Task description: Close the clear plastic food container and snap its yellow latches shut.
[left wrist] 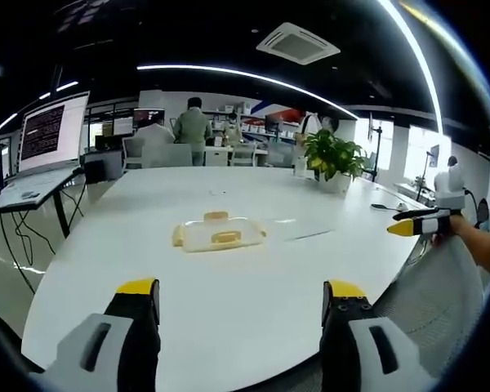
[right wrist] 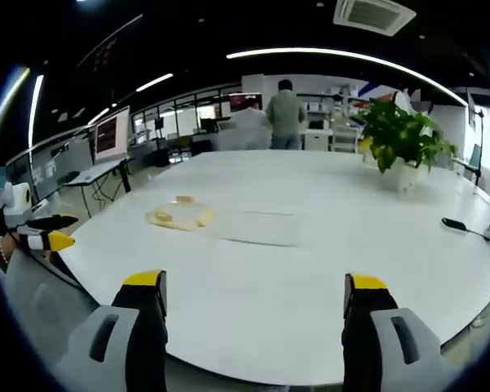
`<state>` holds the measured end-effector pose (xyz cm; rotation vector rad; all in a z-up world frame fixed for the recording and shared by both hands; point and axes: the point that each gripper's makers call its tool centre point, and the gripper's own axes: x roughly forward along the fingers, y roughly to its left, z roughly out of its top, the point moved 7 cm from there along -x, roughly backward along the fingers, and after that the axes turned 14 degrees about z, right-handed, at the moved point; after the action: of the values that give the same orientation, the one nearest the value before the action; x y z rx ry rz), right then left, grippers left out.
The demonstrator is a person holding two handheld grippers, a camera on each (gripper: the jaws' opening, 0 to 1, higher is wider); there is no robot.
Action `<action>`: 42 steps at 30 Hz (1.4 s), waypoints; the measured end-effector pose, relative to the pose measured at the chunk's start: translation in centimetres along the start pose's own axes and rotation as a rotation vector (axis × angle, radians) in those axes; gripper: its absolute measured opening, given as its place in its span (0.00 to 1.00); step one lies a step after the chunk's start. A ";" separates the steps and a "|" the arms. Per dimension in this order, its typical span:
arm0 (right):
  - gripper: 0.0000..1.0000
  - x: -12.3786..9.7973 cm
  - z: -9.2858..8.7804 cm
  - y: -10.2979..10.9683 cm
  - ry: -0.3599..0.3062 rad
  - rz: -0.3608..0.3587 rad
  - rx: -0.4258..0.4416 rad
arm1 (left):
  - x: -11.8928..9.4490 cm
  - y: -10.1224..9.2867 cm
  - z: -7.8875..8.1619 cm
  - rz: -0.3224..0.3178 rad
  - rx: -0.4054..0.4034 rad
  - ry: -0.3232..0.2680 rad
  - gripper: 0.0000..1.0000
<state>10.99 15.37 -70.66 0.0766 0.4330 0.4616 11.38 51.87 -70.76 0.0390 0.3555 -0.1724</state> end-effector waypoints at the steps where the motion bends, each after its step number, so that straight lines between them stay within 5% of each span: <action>1: 0.87 0.0 0.0 0.0 0.003 -0.001 -0.001 | 0.0 0.0 0.0 -0.001 -0.001 -0.002 0.78; 42: 0.80 -0.1 -0.4 0.2 0.016 0.019 -0.012 | -0.1 -0.1 -0.8 0.004 0.016 0.053 0.80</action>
<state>10.64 15.48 -70.95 0.0652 0.4454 0.4837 10.97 51.85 -71.44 0.0602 0.4071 -0.1705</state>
